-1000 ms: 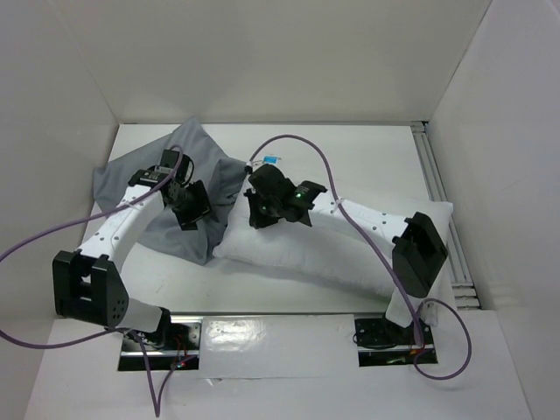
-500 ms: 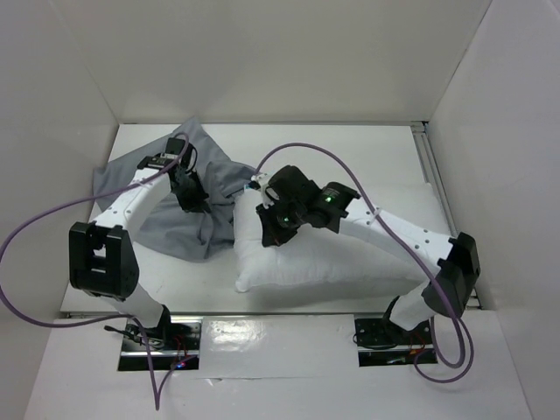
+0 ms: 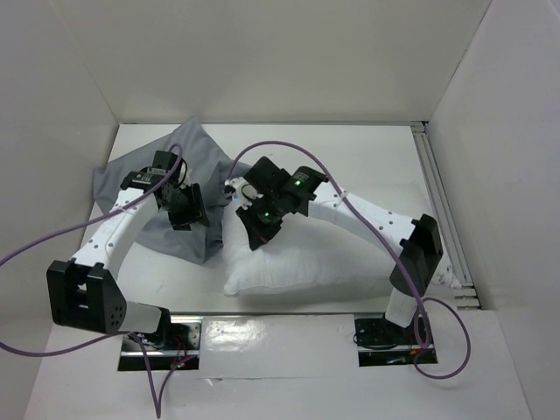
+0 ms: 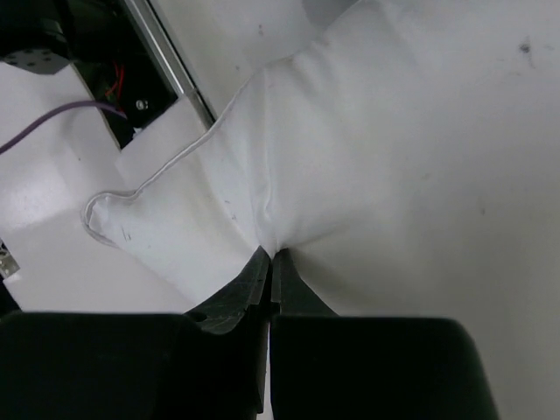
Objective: Put the pillow into the pillowcase
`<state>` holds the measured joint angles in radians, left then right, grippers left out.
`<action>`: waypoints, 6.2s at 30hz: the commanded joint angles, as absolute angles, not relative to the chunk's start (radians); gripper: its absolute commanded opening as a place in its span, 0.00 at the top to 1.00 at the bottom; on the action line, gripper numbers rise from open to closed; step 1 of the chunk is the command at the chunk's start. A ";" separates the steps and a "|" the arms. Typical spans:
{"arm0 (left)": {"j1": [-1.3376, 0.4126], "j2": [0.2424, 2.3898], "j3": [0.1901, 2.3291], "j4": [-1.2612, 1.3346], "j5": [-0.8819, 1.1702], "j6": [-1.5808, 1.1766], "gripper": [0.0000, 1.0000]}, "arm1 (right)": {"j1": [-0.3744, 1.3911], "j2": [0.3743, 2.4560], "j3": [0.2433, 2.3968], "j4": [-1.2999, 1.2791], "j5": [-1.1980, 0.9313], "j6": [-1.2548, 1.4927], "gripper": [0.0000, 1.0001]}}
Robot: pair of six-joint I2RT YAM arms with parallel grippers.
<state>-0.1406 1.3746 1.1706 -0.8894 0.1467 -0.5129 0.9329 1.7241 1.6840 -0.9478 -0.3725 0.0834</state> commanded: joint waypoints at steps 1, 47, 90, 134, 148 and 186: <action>-0.137 1.359 1.180 -0.937 0.183 -0.506 0.41 | 0.966 1.724 1.683 -1.019 -0.408 0.064 1.00; -0.084 2.281 2.049 -0.813 0.228 -0.207 0.47 | 0.881 1.703 1.764 -1.014 0.083 0.393 0.06; -0.317 1.611 1.758 -0.873 0.394 -0.310 1.00 | 0.979 1.755 1.908 -0.949 0.233 0.416 1.00; -0.286 1.252 1.280 -0.876 -0.097 -0.750 0.30 | 0.856 1.304 1.331 -0.756 0.235 0.489 0.00; -0.222 1.307 0.759 -0.233 0.310 -0.836 0.45 | 0.881 1.359 1.394 -0.756 0.245 0.480 0.00; -0.307 1.583 0.971 -0.155 -0.098 -1.068 0.49 | 0.890 1.419 1.468 -0.828 0.171 0.424 0.00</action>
